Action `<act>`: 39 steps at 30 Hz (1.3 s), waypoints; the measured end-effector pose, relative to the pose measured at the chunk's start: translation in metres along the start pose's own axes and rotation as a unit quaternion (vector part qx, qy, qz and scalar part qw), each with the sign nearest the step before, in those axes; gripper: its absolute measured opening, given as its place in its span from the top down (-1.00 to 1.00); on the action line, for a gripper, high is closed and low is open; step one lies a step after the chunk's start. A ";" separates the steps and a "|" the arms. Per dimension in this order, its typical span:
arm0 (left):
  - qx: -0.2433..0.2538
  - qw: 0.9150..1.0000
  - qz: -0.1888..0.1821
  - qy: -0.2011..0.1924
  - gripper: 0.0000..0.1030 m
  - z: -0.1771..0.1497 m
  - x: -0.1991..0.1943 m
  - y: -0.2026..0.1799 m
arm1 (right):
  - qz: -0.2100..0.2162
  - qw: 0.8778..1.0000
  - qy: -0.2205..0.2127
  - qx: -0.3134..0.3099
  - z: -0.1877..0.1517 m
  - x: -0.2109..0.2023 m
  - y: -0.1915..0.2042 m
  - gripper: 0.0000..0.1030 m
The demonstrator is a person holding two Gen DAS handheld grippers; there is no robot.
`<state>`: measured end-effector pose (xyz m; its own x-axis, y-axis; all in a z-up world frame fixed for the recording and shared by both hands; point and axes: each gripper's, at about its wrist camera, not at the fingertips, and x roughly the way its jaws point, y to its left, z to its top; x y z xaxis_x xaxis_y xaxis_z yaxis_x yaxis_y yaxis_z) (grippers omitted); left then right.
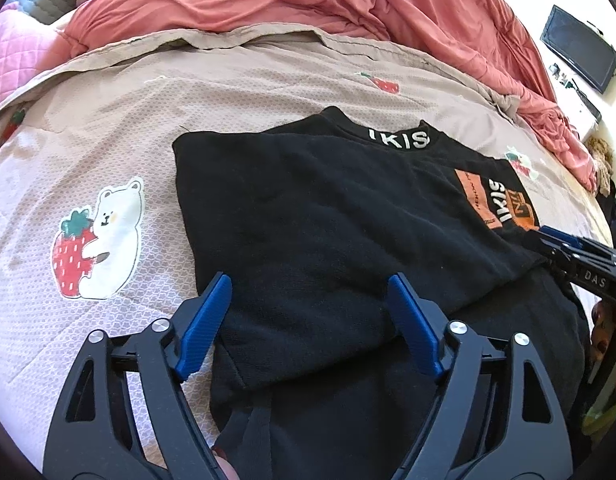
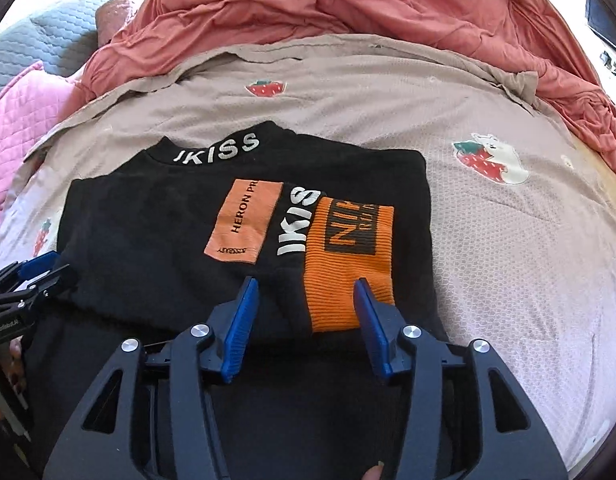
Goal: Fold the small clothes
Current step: 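Release the cuff onto the folded body and open the right tool, then move both tools toward the sweatshirt hem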
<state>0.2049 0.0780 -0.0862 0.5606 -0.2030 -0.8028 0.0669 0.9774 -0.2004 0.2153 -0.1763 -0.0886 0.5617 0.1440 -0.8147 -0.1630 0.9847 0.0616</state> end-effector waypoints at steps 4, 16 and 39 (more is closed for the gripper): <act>0.001 1.000 0.006 -0.008 -0.49 0.003 -0.009 0.001 | 0.004 1.000 -0.007 0.010 -0.002 -0.008 -0.003 -0.09; -0.025 0.999 0.021 -0.018 -0.80 0.009 -0.031 0.015 | -0.012 0.999 -0.031 0.018 0.000 -0.025 -0.003 -0.71; -0.025 0.997 0.040 -0.061 -0.82 0.004 -0.085 0.008 | -0.007 0.998 -0.062 0.006 0.000 -0.059 0.008 -0.72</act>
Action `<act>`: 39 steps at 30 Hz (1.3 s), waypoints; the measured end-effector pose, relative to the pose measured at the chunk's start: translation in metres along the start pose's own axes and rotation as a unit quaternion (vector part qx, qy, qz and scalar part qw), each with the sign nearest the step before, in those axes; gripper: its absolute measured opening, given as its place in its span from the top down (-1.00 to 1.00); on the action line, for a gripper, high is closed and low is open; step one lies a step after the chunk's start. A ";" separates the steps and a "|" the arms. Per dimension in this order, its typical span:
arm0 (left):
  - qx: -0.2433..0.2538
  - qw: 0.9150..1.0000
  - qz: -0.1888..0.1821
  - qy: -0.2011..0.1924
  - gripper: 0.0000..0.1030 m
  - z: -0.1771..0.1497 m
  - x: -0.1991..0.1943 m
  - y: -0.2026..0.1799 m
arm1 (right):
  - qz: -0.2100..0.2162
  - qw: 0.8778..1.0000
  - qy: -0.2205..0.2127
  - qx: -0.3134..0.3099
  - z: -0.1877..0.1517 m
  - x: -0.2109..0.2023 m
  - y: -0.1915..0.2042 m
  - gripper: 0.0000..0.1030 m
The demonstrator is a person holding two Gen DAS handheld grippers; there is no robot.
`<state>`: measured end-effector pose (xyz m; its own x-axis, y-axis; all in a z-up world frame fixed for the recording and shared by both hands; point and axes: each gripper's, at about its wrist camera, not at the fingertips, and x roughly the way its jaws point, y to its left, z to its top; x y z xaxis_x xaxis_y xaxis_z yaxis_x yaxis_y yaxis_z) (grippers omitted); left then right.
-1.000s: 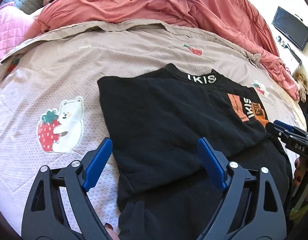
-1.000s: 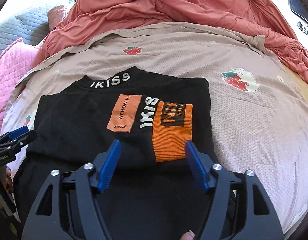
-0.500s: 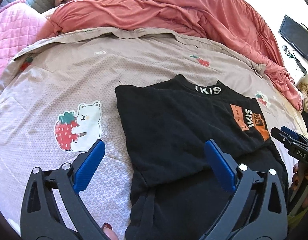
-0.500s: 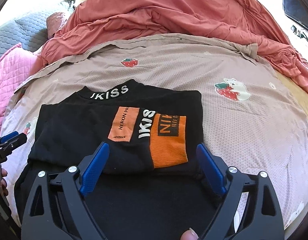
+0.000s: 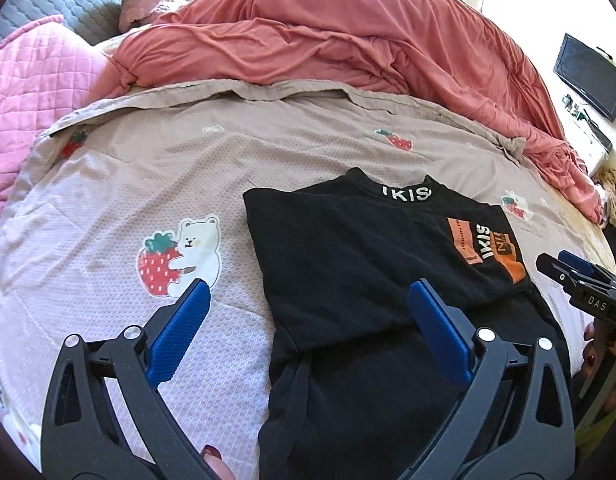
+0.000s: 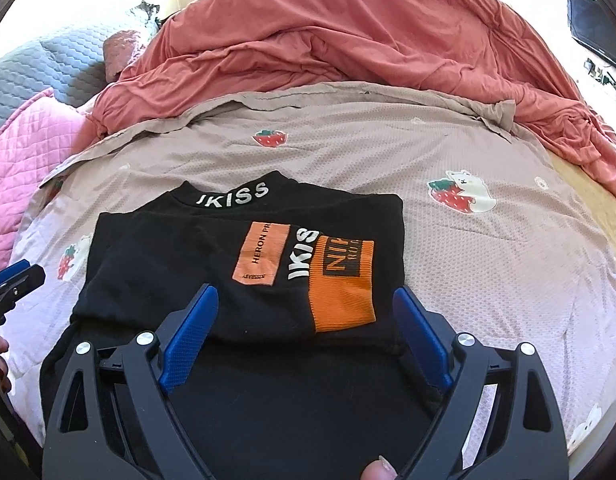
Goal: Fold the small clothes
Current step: 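Move both tools toward the sweatshirt hem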
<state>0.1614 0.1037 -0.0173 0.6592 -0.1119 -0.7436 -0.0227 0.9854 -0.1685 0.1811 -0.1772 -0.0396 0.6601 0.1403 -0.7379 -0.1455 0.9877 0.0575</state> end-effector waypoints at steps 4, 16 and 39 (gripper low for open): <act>-0.009 1.000 -0.002 -0.008 -0.82 -0.002 -0.014 -0.001 | 0.000 1.000 -0.005 -0.004 -0.001 -0.012 0.000 -0.72; -0.012 0.999 0.031 -0.026 -0.82 -0.021 -0.053 0.000 | 0.000 1.000 -0.024 -0.015 -0.006 -0.048 -0.009 -0.72; -0.014 0.998 0.055 0.002 -0.82 -0.061 -0.077 -0.014 | -0.002 1.000 -0.012 -0.005 -0.042 -0.084 -0.041 -0.72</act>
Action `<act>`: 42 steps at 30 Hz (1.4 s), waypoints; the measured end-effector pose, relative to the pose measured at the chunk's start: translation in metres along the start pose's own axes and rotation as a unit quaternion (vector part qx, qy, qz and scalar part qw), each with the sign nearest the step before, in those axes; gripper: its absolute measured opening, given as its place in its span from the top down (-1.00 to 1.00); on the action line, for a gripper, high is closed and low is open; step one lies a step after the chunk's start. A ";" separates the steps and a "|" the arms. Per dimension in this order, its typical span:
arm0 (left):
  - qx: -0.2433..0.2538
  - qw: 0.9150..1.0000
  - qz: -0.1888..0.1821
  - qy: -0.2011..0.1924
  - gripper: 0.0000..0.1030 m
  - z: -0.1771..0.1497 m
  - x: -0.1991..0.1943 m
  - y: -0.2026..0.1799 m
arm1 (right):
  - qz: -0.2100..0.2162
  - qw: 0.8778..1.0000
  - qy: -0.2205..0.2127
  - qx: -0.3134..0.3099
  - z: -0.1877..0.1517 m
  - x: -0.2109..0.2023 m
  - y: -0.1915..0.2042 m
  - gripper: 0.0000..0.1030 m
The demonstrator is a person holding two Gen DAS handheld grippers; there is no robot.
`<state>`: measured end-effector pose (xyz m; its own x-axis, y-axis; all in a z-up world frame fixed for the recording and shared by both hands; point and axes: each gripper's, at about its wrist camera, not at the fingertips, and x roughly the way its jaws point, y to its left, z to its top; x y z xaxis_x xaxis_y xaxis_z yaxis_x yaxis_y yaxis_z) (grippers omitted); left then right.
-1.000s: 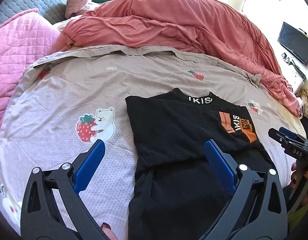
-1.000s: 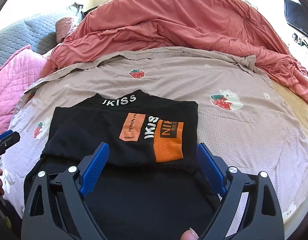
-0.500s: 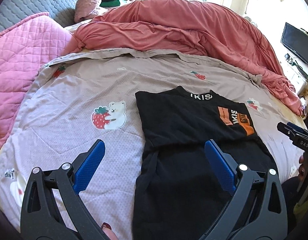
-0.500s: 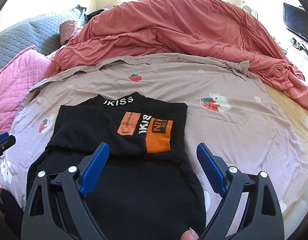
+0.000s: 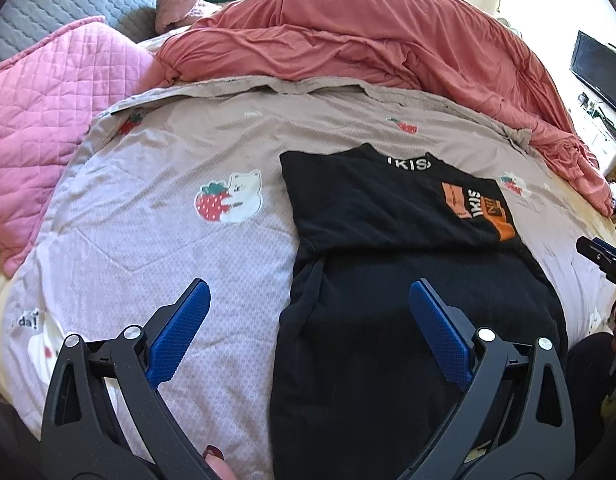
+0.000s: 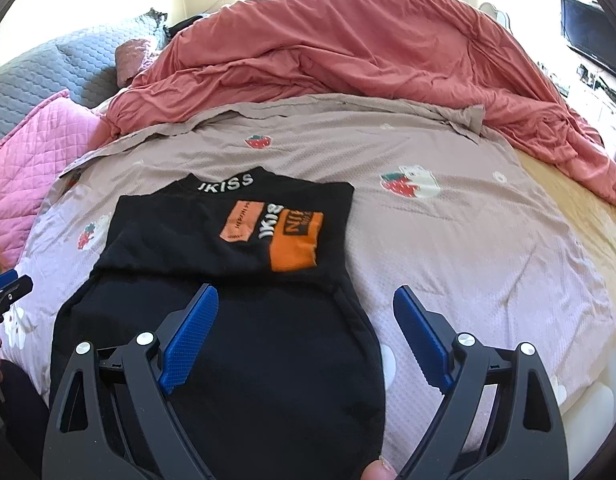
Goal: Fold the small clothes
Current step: 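Move both tools toward the sweatshirt hem, then close the right tool on the hem while the left tool closes on the hem beside it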
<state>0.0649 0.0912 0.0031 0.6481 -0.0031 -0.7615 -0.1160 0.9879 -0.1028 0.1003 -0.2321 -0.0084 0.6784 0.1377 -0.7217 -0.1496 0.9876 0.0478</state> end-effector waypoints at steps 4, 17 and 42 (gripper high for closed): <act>-0.001 1.000 0.005 0.008 -0.82 -0.006 -0.001 0.001 | 0.000 1.000 0.010 0.005 -0.009 -0.002 -0.007 -0.72; -0.045 0.996 0.009 0.074 -0.82 -0.031 0.009 0.028 | 0.001 0.997 0.067 0.026 -0.038 0.000 -0.025 -0.72; -0.062 0.980 -0.042 0.182 -0.45 -0.091 0.027 0.027 | -0.024 0.974 0.223 0.040 -0.082 0.040 -0.040 -0.14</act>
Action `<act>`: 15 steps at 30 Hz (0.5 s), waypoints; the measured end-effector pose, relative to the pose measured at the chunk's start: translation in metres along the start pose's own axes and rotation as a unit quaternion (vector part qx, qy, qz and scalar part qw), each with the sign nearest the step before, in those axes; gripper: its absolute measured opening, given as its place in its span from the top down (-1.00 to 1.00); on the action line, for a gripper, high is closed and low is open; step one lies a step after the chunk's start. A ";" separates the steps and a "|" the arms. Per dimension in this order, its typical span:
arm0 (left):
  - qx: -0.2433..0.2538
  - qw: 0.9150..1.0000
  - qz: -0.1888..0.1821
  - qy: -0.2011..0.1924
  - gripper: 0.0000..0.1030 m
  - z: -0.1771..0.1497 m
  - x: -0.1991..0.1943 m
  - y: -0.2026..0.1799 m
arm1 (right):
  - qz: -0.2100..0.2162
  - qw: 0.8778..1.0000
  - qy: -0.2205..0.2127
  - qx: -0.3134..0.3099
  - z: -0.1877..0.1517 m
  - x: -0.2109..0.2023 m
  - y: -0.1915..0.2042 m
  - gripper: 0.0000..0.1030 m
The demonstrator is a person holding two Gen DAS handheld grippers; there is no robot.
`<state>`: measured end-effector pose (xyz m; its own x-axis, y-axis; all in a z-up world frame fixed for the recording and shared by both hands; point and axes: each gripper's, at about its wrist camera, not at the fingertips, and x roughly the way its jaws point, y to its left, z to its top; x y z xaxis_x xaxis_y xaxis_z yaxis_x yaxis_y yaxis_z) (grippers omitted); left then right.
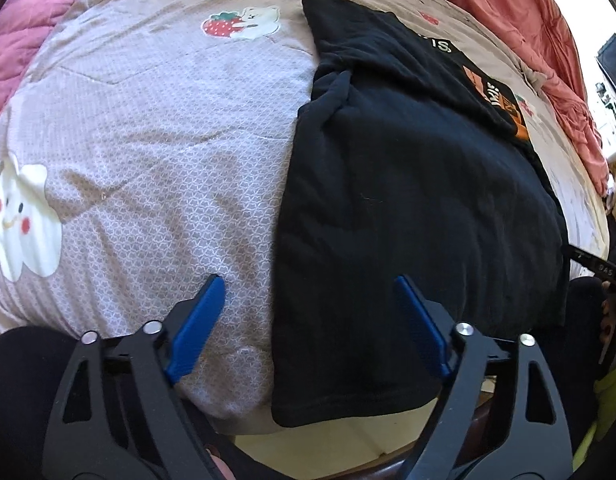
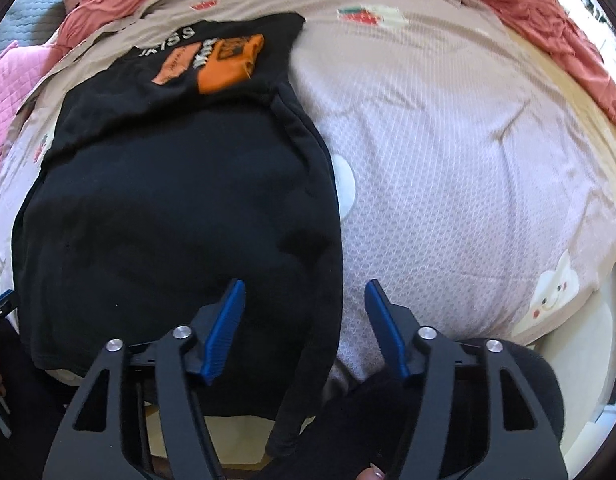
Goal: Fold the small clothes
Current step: 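Close the right tool on the hem while the left tool closes on the hem beside it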
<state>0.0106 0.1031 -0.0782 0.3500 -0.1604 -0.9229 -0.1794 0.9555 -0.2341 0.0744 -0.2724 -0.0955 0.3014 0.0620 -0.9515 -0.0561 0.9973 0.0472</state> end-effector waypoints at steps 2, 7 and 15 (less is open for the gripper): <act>-0.005 1.000 -0.004 0.001 -0.30 -0.001 -0.001 0.003 | 0.005 1.000 0.012 0.007 -0.001 0.006 -0.003 0.12; -0.012 1.000 -0.012 0.004 -0.08 -0.001 0.001 0.006 | 0.040 0.999 0.025 0.018 -0.003 0.013 -0.007 0.48; -0.002 1.000 -0.026 0.004 0.03 -0.002 0.002 0.000 | 0.078 0.997 -0.010 0.019 -0.004 -0.005 -0.007 0.82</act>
<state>0.0100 0.1019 -0.0809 0.3521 -0.2126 -0.9115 -0.1637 0.9449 -0.2836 0.0693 -0.2802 -0.0929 0.3103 0.2158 -0.9258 -0.0678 0.9764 0.2049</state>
